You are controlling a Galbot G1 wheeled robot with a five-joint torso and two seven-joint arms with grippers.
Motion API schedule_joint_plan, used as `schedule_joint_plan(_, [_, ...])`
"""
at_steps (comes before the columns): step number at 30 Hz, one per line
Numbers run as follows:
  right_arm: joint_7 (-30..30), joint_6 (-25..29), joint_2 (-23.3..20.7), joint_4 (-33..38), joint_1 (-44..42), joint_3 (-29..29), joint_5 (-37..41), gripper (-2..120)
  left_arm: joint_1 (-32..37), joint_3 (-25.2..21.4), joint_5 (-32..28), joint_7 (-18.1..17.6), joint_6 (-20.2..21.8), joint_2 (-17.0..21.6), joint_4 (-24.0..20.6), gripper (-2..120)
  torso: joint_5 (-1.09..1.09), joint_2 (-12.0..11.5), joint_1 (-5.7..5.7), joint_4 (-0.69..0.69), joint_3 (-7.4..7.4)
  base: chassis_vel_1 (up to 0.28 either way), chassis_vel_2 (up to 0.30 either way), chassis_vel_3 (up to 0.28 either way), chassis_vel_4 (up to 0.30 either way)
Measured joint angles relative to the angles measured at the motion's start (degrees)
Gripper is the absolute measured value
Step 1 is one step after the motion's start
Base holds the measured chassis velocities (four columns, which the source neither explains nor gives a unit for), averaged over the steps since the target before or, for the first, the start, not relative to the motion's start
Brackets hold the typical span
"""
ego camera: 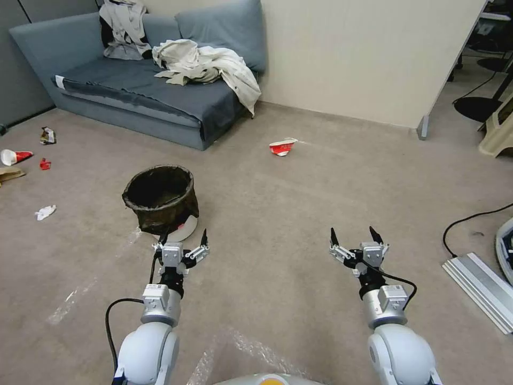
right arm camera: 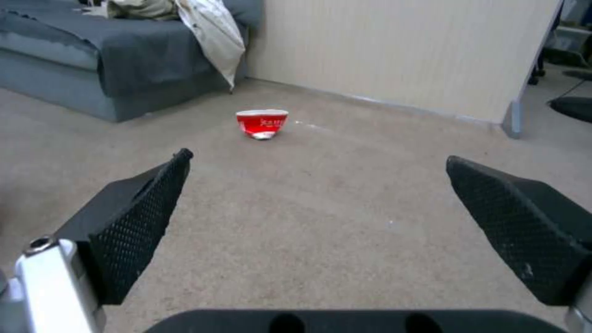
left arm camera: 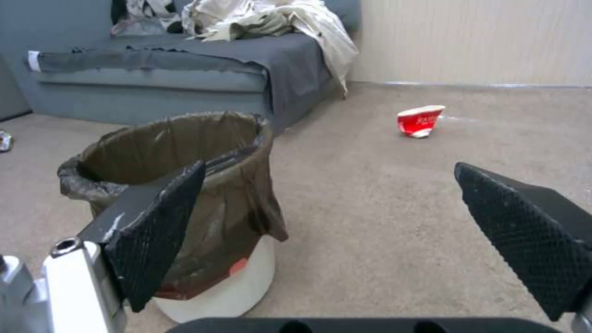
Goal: Pick up the trash can from the floor.
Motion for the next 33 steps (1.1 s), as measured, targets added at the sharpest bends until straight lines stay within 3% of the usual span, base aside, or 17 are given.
schedule_joint_plan(33, [0.0, -0.4, 0.1, 1.0, -0.4, 0.0, 0.1, 100, 0.6, 0.0, 0.0, -0.1, 0.0, 0.0, -1.1, 100, 0.0, 0.0, 0.0, 0.0, 0.0, 0.0, 0.0, 0.0, 0.0])
